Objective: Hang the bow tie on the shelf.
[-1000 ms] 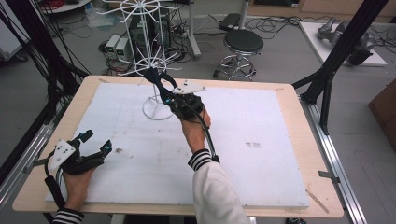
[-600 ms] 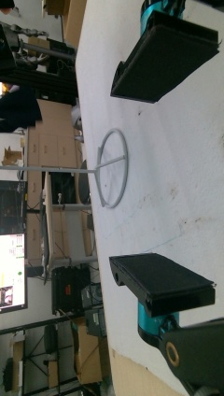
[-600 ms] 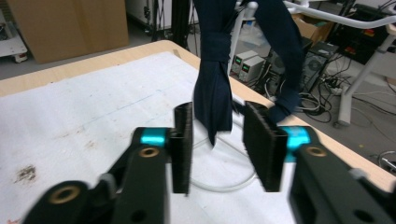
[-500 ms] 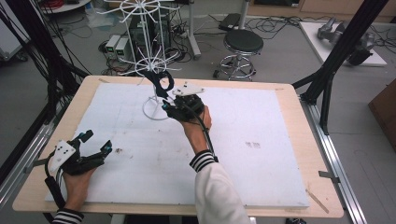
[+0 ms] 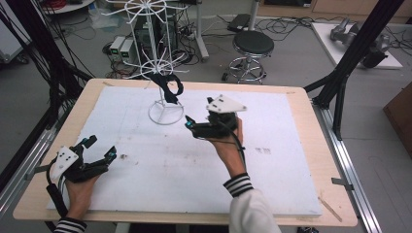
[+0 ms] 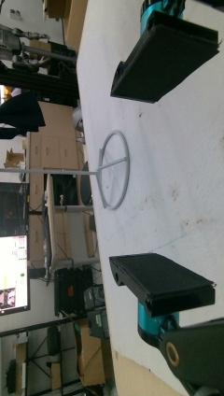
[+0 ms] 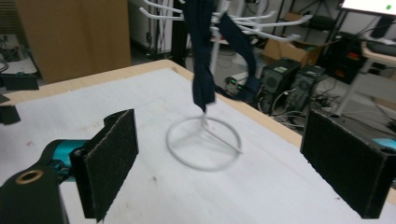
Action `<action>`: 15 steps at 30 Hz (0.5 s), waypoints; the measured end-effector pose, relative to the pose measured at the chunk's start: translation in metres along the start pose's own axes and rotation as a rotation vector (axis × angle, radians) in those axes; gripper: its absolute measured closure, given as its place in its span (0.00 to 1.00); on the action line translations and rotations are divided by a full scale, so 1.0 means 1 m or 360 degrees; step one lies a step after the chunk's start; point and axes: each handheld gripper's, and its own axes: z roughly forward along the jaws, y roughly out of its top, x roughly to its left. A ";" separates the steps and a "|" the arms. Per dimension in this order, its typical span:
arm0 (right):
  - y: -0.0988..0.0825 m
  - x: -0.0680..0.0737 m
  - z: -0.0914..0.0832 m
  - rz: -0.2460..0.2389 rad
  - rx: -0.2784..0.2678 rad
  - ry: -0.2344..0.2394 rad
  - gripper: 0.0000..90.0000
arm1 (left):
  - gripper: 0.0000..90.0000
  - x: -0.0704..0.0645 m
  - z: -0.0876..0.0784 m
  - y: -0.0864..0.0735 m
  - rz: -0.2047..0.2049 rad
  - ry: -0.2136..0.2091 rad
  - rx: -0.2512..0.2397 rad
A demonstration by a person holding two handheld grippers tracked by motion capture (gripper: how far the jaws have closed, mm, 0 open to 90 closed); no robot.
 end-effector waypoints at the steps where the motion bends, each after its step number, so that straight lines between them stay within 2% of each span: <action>1: -0.004 -0.003 -0.010 -0.0006 -0.0014 -0.0007 0.12 | 0.18 0.000 0.000 0.000 -0.0001 -0.0001 0.0000; 5: -0.029 -0.015 -0.050 0.0008 -0.0063 -0.0058 0.12 | 0.18 0.000 0.000 0.000 -0.0006 -0.0003 -0.0001; 7: -0.043 -0.020 -0.068 0.0029 -0.0047 -0.0099 0.12 | 0.18 0.000 0.000 0.000 0.0000 -0.0003 0.0005; 8: -0.054 -0.024 -0.080 0.0018 -0.0065 -0.0129 0.12 | 0.18 0.000 0.000 0.000 0.0000 -0.0003 0.0006; 10: -0.071 -0.028 -0.099 0.0047 -0.0103 -0.0178 0.12 | 0.18 0.000 0.000 0.000 -0.0002 -0.0003 0.0003; 13: -0.096 -0.033 -0.122 0.0078 -0.0212 -0.0250 0.12 | 0.18 0.000 0.000 0.000 0.0000 0.0001 -0.0007; 15: -0.117 -0.035 -0.136 0.0116 -0.0334 -0.0297 0.12 | 0.18 0.000 -0.001 0.000 0.0005 0.0001 -0.0010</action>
